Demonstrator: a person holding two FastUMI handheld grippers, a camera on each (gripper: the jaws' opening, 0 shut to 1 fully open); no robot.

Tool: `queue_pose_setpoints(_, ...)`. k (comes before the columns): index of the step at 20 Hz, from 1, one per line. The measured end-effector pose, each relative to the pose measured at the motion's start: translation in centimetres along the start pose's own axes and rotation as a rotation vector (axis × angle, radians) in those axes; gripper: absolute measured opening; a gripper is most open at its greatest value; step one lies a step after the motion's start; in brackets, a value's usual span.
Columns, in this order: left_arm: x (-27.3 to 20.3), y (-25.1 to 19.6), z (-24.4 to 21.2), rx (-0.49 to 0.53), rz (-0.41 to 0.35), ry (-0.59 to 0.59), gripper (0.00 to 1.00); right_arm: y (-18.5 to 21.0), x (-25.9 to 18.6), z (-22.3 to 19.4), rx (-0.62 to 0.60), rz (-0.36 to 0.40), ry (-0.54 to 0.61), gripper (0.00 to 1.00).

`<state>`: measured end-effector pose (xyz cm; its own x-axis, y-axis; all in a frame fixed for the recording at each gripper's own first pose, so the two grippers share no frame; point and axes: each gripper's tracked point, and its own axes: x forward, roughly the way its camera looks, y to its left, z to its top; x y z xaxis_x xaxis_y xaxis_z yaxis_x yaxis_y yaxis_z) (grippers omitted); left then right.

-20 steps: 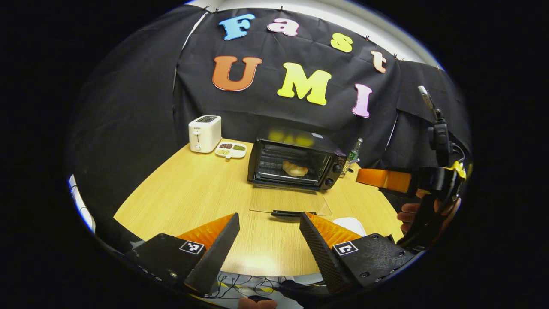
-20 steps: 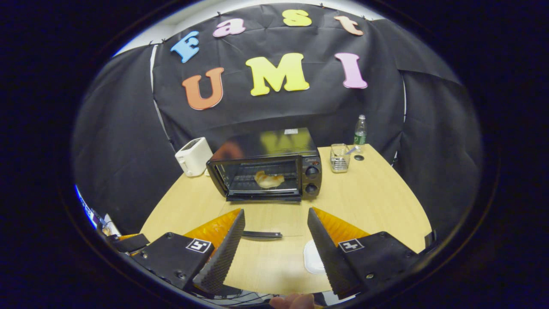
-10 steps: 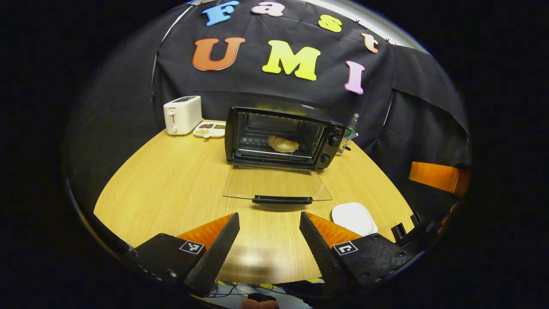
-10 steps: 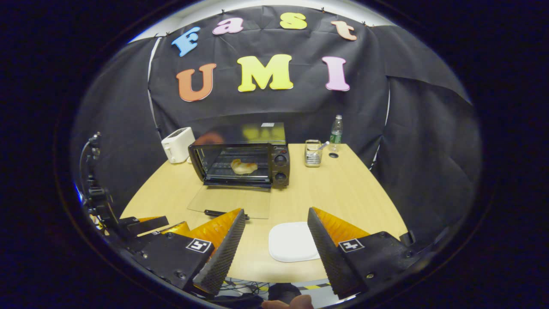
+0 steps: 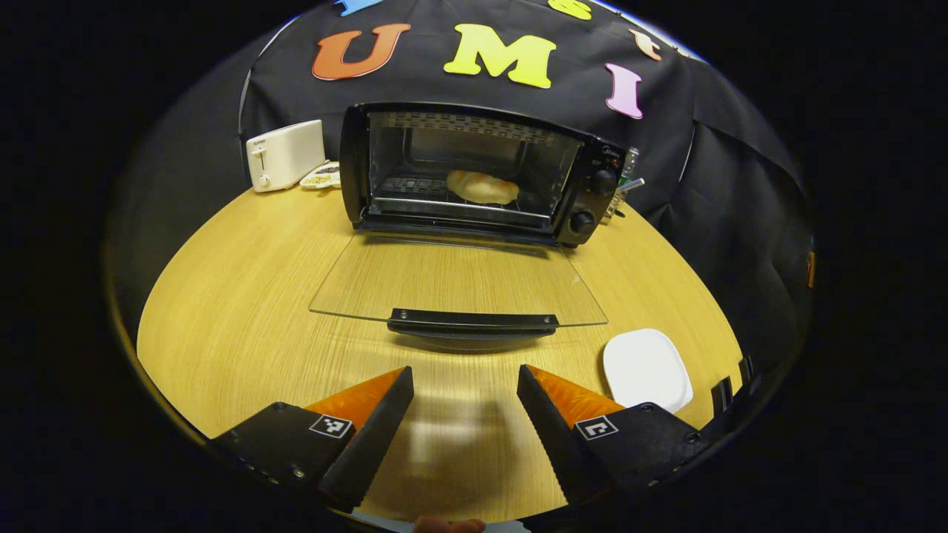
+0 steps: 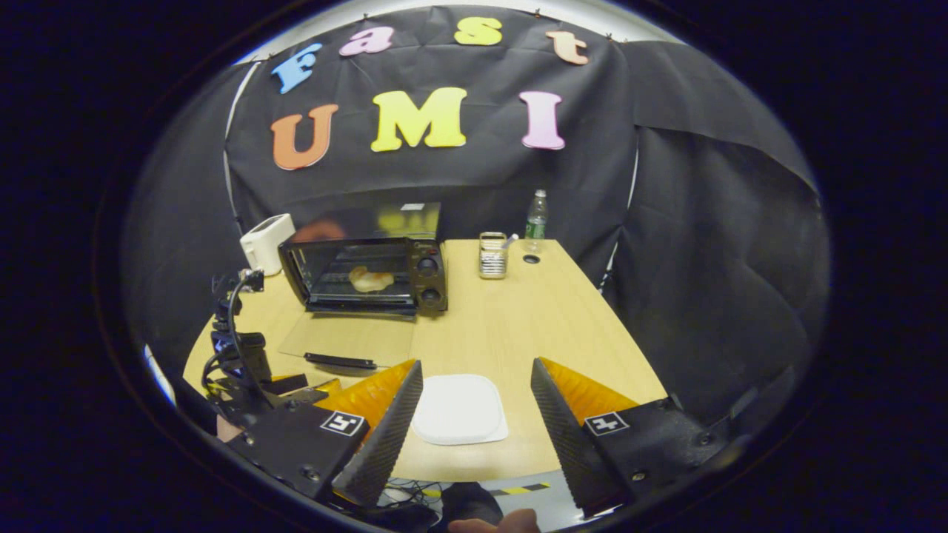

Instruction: Open the electric oven with the left hand, put the food in, and close the electric oven.

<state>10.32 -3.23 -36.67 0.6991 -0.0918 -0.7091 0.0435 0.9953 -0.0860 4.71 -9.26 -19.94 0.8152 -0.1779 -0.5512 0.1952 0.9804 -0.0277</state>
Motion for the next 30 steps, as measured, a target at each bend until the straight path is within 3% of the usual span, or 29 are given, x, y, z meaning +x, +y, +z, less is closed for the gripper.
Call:
queue_pose_setpoints(9,3.9,0.9,0.4,0.049,0.053,0.043,0.95,-1.7,1.2,-1.0,0.052,-0.027,0.068,0.92)
queue_pose_setpoints(10,4.0,0.5,0.4,0.058,0.038,0.049,0.82,-1.6,1.2,-0.9,0.052,-0.027,0.068,0.92)
queue_pose_setpoints(11,4.0,0.3,0.8,0.076,0.031,0.038,0.93,-1.4,1.3,-0.6,0.049,-0.027,0.064,0.92)
queue_pose_setpoints(16,2.4,0.1,2.8,0.077,0.004,0.008,0.94,0.1,1.2,0.1,0.051,-0.002,0.043,0.93)
queue_pose_setpoints(21,0.2,-0.5,8.6,0.106,-0.010,-0.121,0.96,0.6,0.4,0.9,0.067,-0.001,0.012,0.93)
queue_pose_setpoints(22,0.0,-0.6,10.3,0.114,-0.012,-0.154,0.89,0.7,0.1,1.1,0.067,-0.002,0.004,0.93)
queue_pose_setpoints(23,-0.1,-0.6,12.0,0.121,-0.010,-0.185,0.96,0.8,-0.1,1.3,0.067,-0.004,-0.006,0.93)
queue_pose_setpoints(24,-0.1,-0.7,13.7,0.128,-0.012,-0.215,0.96,0.8,-0.6,1.7,0.069,-0.008,-0.021,0.93)
queue_pose_setpoints(30,-4.1,-2.7,21.6,0.177,-0.064,-0.380,0.94,-0.1,-3.3,6.0,0.115,-0.050,-0.165,0.93)
